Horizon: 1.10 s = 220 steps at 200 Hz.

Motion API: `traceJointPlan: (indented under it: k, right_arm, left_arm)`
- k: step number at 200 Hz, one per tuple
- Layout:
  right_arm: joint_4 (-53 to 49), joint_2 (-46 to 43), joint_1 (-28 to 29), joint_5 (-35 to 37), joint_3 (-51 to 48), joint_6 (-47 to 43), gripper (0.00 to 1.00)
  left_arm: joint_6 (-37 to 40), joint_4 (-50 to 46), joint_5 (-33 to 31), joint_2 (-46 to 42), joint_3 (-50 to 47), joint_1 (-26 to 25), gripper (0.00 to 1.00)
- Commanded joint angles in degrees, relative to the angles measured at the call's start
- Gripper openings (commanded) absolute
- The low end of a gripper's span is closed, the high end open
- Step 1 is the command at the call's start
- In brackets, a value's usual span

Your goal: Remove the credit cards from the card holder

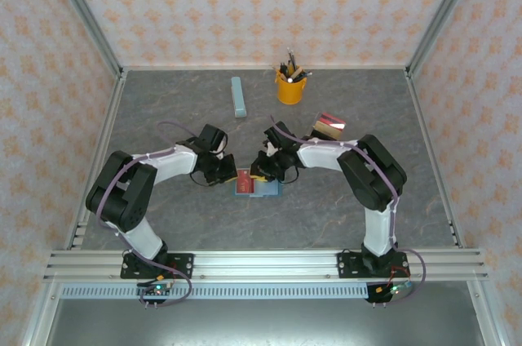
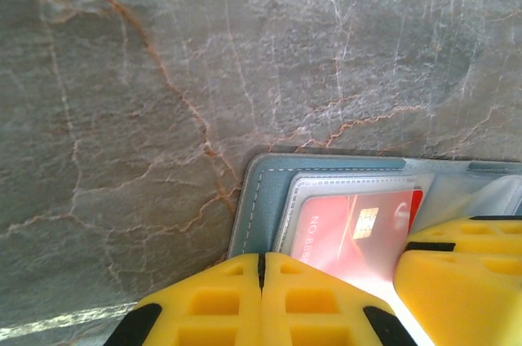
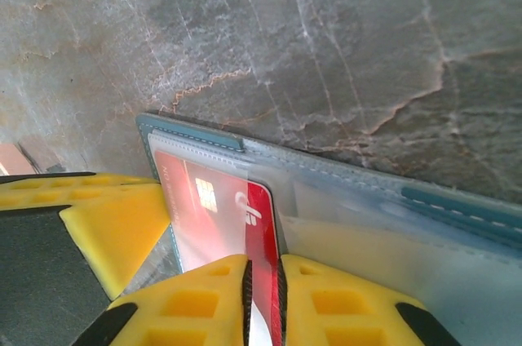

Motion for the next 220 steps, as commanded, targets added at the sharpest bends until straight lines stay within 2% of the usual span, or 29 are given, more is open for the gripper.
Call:
traceJointPlan:
  k: [1, 26, 44, 92, 159, 220]
  right_arm:
    - [0.91, -1.48, 0.04, 4.75, -1.05, 1.65, 0.18]
    - [-5.51, -1.37, 0.06, 10.64, 0.13, -0.76, 0.2]
    - [-7.93, -0.82, 0.15, 11.75, 0.6, -1.98, 0.22]
    - [-4.63, 2.24, 1.21, 3.55, 2.12, -3.3, 0.21]
    - [-1.58, 1.94, 1.03, -0.09, 2.22, -4.5, 0.16]
    - [7.87, 0.2, -0.01, -4.61, -1.25, -2.33, 0.14]
  left_arm:
    - [-0.73, -1.01, -1.52, 1.95, -2.59, -0.92, 0.01]
    - [-0.78, -1.12, -1.86, 1.98, -2.6, -0.94, 0.0]
    - [-0.78, -1.11, -1.87, 2.24, -2.57, -0.94, 0.0]
    - [-0.95, -0.85, -1.53, 2.69, -2.52, -0.95, 0.0]
    - [-1.35, 0.18, -0.65, 2.96, -3.09, -1.03, 0.0]
    - [-1.96, 0.99, -0.54, 2.47, -4.19, -1.03, 0.0]
